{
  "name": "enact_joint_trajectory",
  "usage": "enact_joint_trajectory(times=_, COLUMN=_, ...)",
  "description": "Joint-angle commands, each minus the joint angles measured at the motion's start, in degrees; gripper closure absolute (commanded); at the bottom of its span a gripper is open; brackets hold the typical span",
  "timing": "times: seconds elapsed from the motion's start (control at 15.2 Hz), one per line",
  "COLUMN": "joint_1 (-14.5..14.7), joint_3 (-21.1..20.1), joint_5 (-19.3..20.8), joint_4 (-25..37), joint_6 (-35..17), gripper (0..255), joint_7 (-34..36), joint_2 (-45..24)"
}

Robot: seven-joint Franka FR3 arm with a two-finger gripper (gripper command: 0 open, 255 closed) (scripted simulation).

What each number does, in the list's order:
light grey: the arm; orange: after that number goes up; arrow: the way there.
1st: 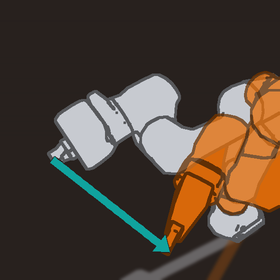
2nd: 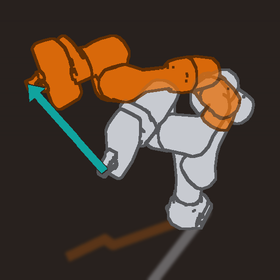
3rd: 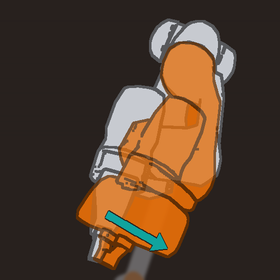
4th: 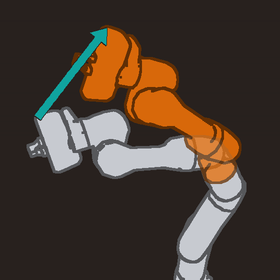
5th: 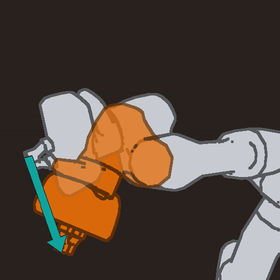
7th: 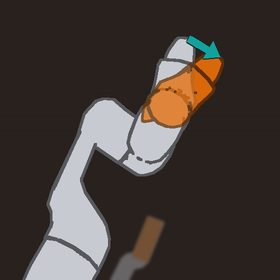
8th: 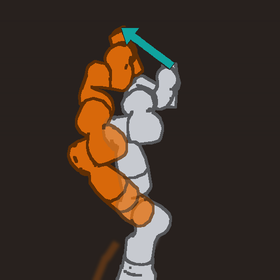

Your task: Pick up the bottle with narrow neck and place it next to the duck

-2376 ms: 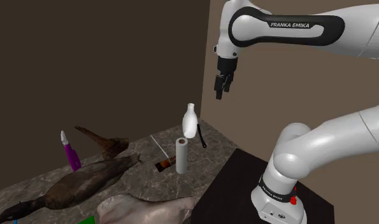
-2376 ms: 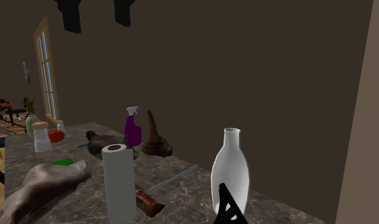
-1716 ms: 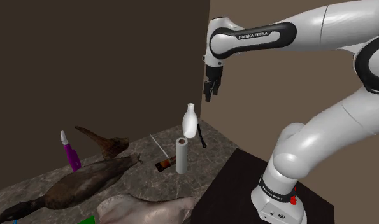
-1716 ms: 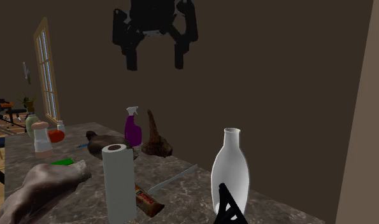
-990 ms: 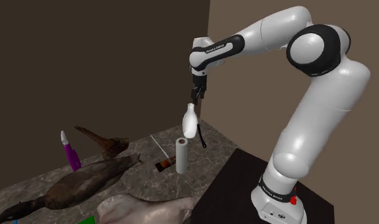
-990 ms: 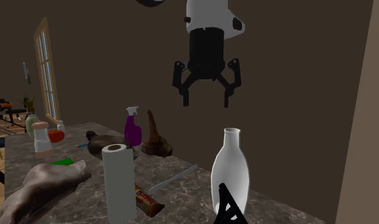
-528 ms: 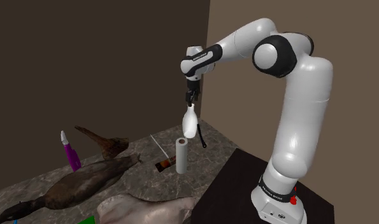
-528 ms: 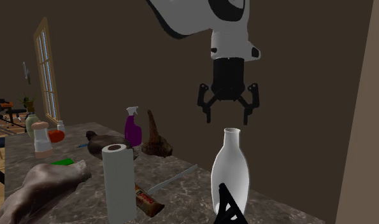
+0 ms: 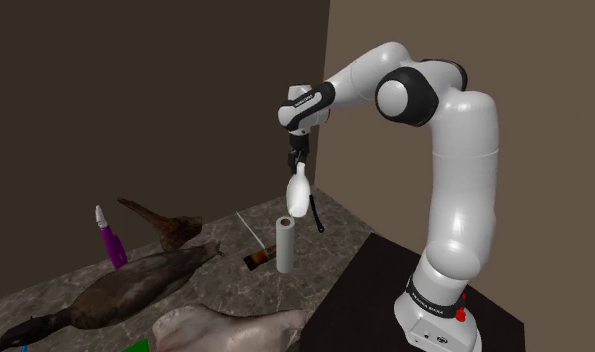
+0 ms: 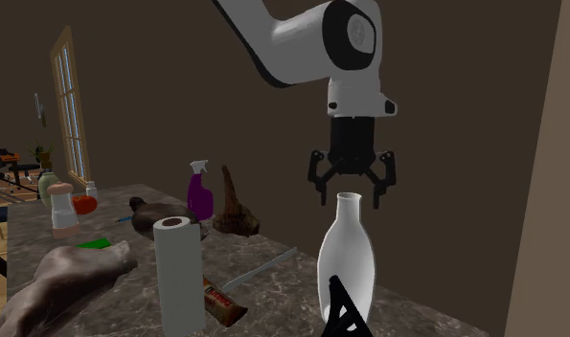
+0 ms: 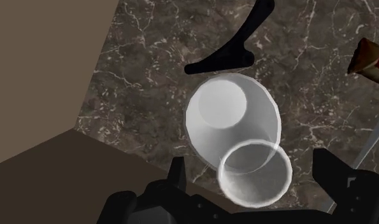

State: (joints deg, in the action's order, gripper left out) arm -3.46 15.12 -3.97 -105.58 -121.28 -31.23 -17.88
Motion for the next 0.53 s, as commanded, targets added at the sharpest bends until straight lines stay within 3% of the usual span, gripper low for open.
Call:
enact_joint_trajectory(times=0.0, joint_1=0.0, joint_3=-0.1, joint_5=-0.2, joint_4=-0.8, joint_6=-1.4, gripper=0, joint_7=-0.1, joint_2=-0.6)
enact_joint_trajectory(times=0.46, joint_1=-0.1, joint_3=-0.1, joint_5=-0.3, joint_4=-1.0, joint_6=-1.8, gripper=0, joint_7=-0.2, joint_2=-0.8)
